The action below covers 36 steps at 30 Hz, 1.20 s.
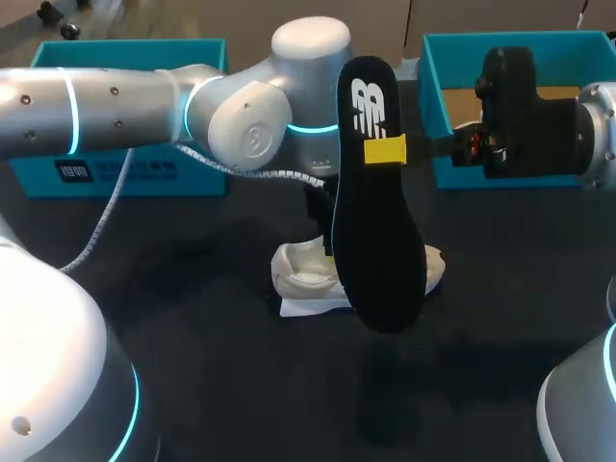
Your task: Take the shoe out of the shoebox, open the shoe tongue, remove and reinsert the insole, then place the shoe into the shoebox
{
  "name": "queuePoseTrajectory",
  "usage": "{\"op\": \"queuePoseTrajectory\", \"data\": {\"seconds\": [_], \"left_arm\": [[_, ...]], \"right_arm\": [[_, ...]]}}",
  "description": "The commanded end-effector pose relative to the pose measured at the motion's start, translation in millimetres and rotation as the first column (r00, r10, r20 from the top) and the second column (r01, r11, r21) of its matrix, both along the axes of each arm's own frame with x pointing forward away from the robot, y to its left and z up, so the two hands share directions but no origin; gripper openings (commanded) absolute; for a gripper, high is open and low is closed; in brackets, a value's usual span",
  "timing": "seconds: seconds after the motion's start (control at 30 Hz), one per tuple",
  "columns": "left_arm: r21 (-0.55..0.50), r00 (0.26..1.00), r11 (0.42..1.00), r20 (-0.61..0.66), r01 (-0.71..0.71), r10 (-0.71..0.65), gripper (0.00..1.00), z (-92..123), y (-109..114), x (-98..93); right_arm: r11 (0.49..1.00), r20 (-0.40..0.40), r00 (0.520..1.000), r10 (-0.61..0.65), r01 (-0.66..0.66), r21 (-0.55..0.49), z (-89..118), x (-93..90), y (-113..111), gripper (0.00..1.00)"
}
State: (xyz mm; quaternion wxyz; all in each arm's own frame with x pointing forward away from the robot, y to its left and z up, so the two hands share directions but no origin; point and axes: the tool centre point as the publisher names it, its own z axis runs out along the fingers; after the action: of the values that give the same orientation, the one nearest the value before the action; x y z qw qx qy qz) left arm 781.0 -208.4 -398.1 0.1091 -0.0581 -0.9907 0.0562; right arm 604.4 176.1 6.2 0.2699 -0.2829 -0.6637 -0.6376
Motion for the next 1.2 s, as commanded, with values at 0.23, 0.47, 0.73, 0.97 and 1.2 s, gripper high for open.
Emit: {"op": "queuePoseTrajectory", "data": {"seconds": [0.23,0.47,0.73,0.97,1.2], "left_arm": [[-0.030,0.974,0.976,-0.067,0.213,-0.215,0.00,11.3,1.2,9.8],[-0.085,0.879,0.886,-0.114,0.455,-0.462,0.00,24.5,0.3,15.8],[-0.114,0.663,0.679,-0.150,0.725,-0.734,0.00,35.0,-8.0,19.4],[-0.153,0.380,0.408,-0.183,0.900,-0.907,0.00,43.9,-7.4,5.7],[-0.089,0.282,0.300,-0.173,0.950,-0.944,0.00,40.9,-5.3,0.5]], "right_arm": [[1.000,0.000,1.000,0.000,0.000,0.001,-1.1,0.8,2.5,0.00],[1.000,0.000,1.000,0.000,0.000,0.001,-1.1,0.8,2.5,0.00],[1.000,0.000,1.000,0.000,0.000,0.001,-1.1,0.8,2.5,0.00],[1.000,0.000,1.000,0.000,0.000,0.001,-1.1,0.8,2.5,0.00],[1.000,0.000,1.000,0.000,0.000,0.001,-1.1,0.8,2.5,0.00]]}}
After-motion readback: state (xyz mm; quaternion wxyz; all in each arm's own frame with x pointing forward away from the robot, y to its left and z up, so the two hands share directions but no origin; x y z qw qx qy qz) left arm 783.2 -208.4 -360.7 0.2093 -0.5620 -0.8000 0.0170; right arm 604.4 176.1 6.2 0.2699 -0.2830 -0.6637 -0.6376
